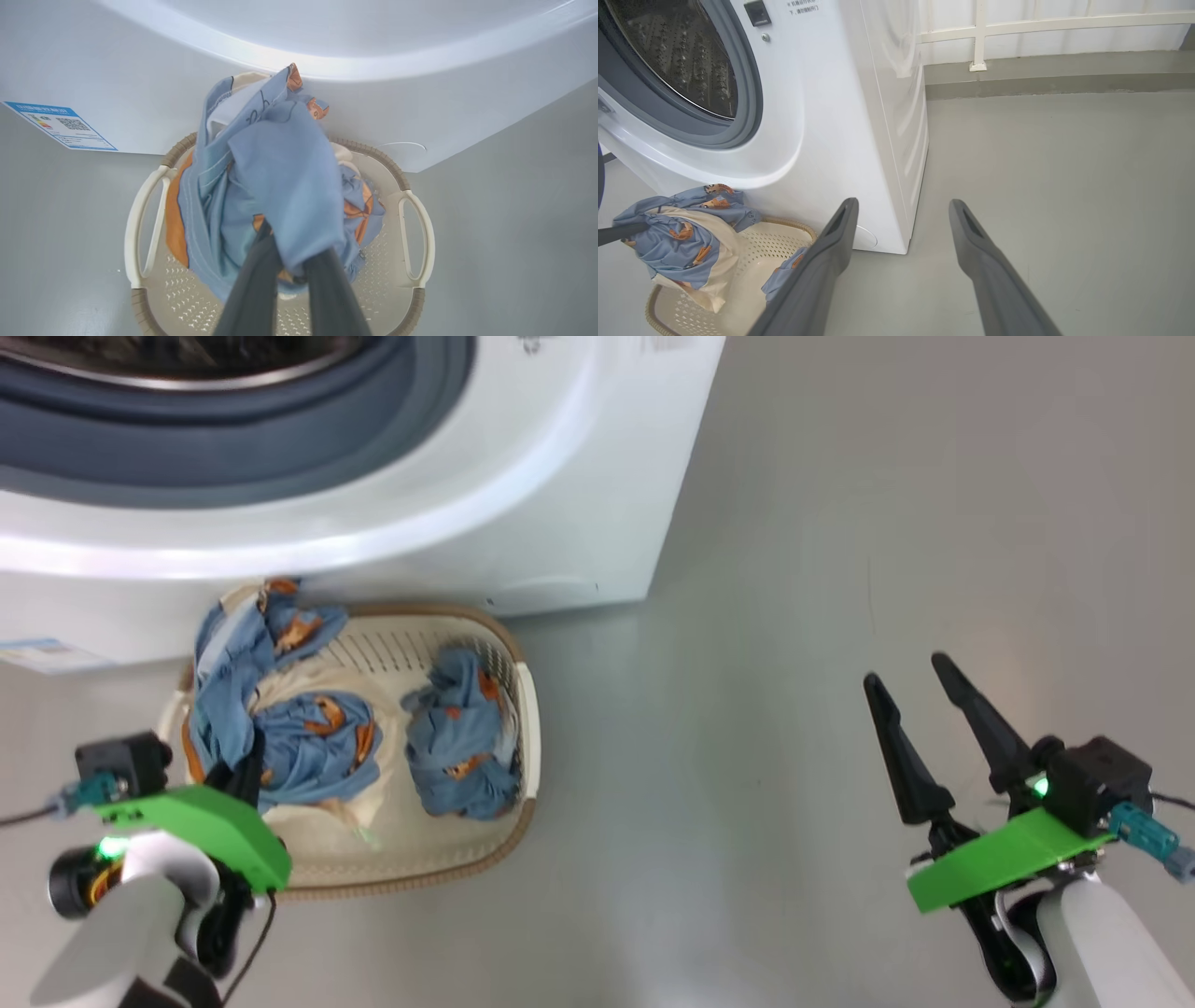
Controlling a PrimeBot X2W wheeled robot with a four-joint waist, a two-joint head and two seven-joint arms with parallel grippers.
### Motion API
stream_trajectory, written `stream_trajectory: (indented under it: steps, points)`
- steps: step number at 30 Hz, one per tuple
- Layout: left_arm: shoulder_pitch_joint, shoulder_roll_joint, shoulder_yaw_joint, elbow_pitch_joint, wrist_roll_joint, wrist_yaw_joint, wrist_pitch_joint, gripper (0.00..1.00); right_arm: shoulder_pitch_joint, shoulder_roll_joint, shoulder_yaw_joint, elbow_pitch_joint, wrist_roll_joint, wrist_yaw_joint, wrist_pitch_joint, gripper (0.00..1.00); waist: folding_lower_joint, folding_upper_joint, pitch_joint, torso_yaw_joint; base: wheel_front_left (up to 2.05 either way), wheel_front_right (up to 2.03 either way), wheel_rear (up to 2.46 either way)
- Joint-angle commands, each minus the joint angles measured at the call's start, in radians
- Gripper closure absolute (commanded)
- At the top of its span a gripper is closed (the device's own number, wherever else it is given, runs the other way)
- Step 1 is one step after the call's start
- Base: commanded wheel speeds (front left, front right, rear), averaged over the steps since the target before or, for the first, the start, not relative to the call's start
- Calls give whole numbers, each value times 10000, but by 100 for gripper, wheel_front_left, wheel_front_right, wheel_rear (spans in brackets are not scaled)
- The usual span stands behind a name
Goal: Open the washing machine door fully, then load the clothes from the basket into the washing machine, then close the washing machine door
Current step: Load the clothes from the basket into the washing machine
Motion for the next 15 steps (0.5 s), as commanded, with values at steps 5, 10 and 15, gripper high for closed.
stream_trajectory:
  steps: [5, 10, 15]
  points:
    - [1285, 378, 1786, -1461, 1219, -13, -136, 100, 691, -164, 21, -107, 158, 16, -118, 0, 0, 0, -1541, 416, 0, 0, 0]
    - [2153, 153, 2830, -2508, 2066, -12, -136, 100, 975, -212, -107, -50, 184, 16, -118, 0, 0, 0, -1976, 499, 0, 0, 0]
    - [3272, -171, 3885, -3749, 2970, -12, -136, 100, 1371, -256, -330, -23, 221, 16, -118, 0, 0, 0, -2477, 567, 0, 0, 0]
